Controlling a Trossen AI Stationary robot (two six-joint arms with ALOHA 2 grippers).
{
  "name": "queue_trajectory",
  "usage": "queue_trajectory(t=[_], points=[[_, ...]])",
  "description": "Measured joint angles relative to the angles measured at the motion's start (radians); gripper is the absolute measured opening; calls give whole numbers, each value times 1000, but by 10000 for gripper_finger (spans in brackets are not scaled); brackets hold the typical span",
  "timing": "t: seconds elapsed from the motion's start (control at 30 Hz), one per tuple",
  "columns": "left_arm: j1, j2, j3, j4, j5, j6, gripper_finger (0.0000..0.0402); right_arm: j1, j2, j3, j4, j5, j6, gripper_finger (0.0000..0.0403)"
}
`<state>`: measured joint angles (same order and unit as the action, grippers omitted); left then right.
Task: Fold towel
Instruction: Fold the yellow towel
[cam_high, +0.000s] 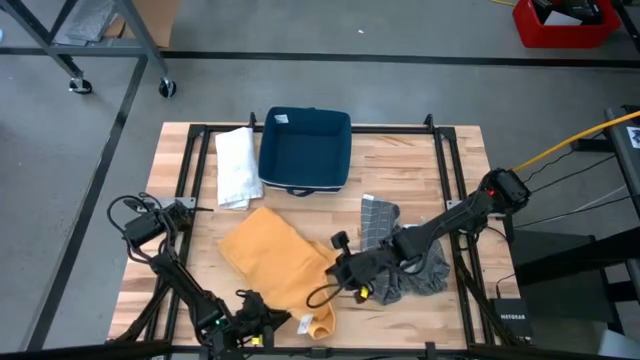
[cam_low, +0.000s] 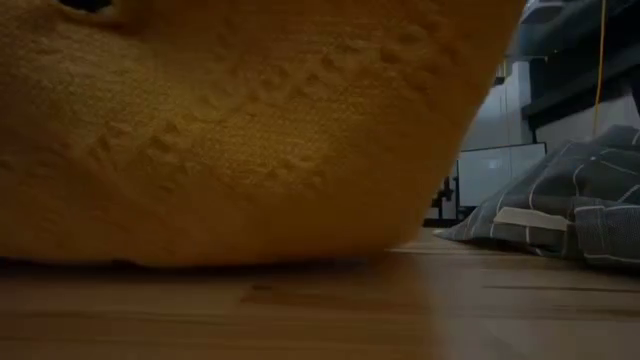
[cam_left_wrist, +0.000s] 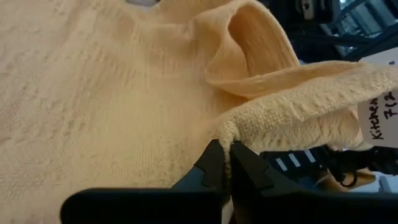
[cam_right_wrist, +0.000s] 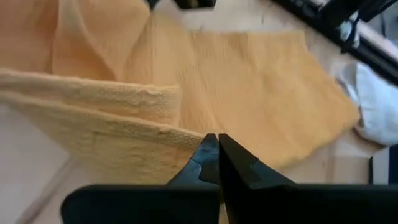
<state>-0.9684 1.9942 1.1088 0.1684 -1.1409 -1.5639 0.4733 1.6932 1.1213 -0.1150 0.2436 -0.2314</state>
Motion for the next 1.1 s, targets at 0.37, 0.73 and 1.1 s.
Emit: queue_trajectory(t=[0.37,0.73,1.1], points=[[-1,0,0,1,-86,-11,0,-48,0,0,114,60,0,1],[-8,0,0,0,-78,44,0,-125,6,0,238,51,22,1],[-13,0,0,8,-75,-253,0,-142,145,0,365,8,49,1]])
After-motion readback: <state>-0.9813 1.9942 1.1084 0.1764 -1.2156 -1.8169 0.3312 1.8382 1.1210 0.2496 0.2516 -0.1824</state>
